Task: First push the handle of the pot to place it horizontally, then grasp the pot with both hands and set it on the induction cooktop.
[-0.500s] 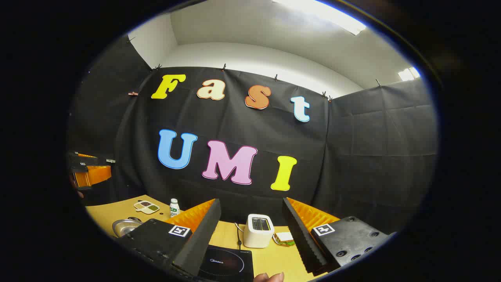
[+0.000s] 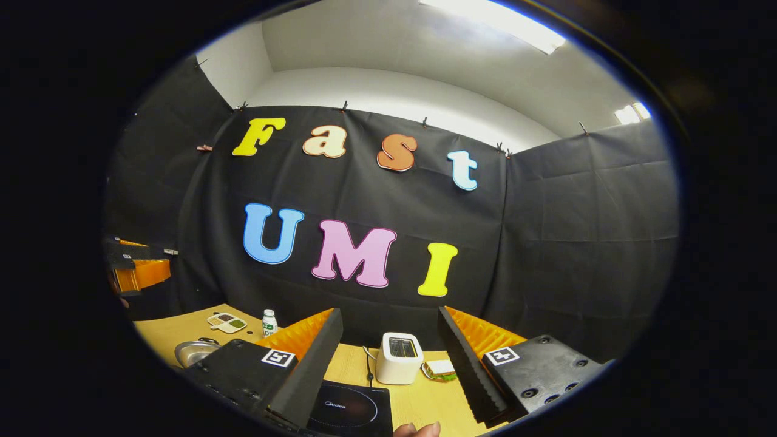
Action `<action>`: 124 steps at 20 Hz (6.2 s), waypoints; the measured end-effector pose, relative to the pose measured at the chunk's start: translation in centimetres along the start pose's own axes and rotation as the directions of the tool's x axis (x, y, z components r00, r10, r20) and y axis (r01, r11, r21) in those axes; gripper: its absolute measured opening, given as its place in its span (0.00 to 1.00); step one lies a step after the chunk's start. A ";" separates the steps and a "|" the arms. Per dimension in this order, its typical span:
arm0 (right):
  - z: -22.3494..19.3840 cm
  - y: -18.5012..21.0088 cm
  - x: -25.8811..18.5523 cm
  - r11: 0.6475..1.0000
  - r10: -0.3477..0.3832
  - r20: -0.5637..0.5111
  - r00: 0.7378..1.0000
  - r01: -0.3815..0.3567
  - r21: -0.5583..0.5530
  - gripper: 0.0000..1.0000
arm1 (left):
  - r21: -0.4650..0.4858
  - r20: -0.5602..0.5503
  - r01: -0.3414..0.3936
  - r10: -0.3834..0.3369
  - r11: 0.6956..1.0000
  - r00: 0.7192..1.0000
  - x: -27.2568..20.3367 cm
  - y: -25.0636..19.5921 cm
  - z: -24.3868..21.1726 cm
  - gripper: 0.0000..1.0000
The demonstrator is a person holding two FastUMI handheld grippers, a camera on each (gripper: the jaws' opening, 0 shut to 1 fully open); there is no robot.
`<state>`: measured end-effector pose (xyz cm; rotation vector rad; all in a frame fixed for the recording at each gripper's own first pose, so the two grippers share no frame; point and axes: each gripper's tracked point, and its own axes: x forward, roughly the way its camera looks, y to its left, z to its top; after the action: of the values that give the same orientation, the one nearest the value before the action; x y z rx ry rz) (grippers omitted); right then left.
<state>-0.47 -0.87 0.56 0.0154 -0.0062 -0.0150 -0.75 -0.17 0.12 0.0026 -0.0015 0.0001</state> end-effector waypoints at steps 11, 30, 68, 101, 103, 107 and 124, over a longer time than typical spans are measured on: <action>0.3 0.0 -0.5 1.000 -0.002 0.006 1.000 0.002 -0.008 0.98 | 0.009 0.001 -0.006 0.006 1.000 1.000 -0.5 0.1 0.1 0.94; -0.1 -0.2 -0.6 1.000 -0.017 -0.007 1.000 0.017 -0.020 0.98 | 0.006 -0.184 0.306 -0.300 0.952 0.936 -1.5 -3.5 -3.4 0.05; -3.5 -3.1 -1.8 0.994 -0.049 -0.081 0.995 0.041 -0.106 0.98 | -0.156 -0.979 0.306 -0.188 0.939 0.077 -8.5 -1.9 -37.6 0.05; -4.6 -4.8 -2.4 0.990 -0.072 -0.116 0.991 0.057 -0.125 0.98 | -0.151 -0.954 0.289 -0.216 0.945 0.207 4.7 -12.8 -39.7 0.05; -4.6 -4.6 -2.6 0.989 -0.071 -0.118 0.990 0.055 -0.135 0.98 | -0.182 -0.943 0.315 -0.256 0.932 0.212 4.3 -13.6 -39.2 0.05; -4.3 -3.7 -3.0 0.989 -0.060 -0.122 0.991 0.042 -0.139 0.98 | -0.237 -0.907 0.370 -0.341 0.898 0.246 2.8 -14.6 -36.6 0.05; -10.5 13.0 0.2 0.954 0.299 -0.278 0.913 -0.291 0.072 0.98 | -0.139 -0.752 0.248 -0.265 0.959 0.603 5.2 3.4 -26.8 0.96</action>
<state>0.00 12.27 -9.69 0.0456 0.2817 0.2913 4.53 3.31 -26.68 -0.0182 0.8728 -0.2961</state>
